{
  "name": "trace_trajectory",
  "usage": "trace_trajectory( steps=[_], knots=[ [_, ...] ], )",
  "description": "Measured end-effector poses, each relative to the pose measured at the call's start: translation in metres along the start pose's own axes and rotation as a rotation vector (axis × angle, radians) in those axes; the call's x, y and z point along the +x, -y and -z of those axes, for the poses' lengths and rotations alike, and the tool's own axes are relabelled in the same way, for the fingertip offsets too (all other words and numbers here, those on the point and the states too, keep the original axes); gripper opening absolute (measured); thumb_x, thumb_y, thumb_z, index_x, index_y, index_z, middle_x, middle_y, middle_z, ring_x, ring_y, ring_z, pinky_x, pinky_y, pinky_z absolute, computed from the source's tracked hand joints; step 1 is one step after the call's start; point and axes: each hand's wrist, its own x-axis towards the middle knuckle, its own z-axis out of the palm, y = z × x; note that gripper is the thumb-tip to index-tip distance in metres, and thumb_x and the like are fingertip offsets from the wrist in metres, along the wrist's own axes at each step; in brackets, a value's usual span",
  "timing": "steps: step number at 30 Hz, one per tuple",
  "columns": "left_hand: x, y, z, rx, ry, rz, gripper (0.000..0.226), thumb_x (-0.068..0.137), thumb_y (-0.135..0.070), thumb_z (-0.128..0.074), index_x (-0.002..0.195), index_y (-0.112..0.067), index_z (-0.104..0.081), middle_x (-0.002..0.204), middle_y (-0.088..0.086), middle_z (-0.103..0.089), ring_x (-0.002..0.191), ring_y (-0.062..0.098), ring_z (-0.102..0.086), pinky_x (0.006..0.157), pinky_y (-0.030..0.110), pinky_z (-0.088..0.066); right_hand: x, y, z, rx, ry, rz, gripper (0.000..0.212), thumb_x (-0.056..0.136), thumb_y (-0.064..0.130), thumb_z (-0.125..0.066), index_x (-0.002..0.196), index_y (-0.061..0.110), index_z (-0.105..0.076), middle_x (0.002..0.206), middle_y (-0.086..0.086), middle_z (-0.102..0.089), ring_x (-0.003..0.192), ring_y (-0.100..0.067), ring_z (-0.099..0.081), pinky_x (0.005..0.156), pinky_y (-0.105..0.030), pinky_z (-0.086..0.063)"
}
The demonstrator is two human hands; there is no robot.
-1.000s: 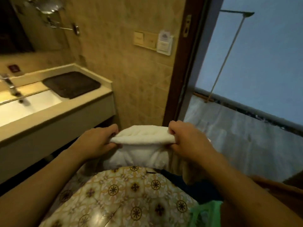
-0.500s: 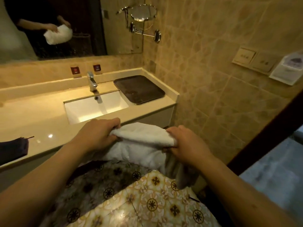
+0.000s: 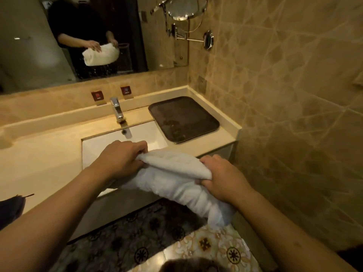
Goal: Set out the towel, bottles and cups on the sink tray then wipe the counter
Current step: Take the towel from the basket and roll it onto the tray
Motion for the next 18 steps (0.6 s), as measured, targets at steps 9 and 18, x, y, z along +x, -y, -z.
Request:
trace_trajectory(
  steps=[9, 18],
  knots=[
    [0.168, 0.021, -0.002, 0.184, 0.009, -0.008, 0.016, 0.089, -0.044, -0.064, 0.099, -0.033, -0.057, 0.090, -0.003, -0.069, 0.075, 0.015, -0.054, 0.071, 0.031, -0.046, 0.136, -0.078, 0.015, 0.198, 0.057, -0.033, 0.048, 0.086, 0.049, -0.066, 0.125, 0.032, -0.046, 0.114, 0.001, -0.052, 0.098, -0.023, -0.058, 0.077, -0.034, -0.046],
    [0.339, 0.056, -0.019, 0.247, 0.042, -0.218, 0.018, 0.092, -0.035, -0.063, 0.109, -0.030, -0.058, 0.103, 0.001, -0.069, 0.095, 0.024, -0.063, 0.086, 0.037, -0.046, 0.254, -0.129, 0.004, 0.363, 0.107, -0.231, 0.065, 0.081, 0.057, -0.074, 0.132, 0.035, -0.038, 0.121, 0.004, -0.051, 0.097, -0.014, -0.053, 0.079, -0.033, -0.043]
  ],
)
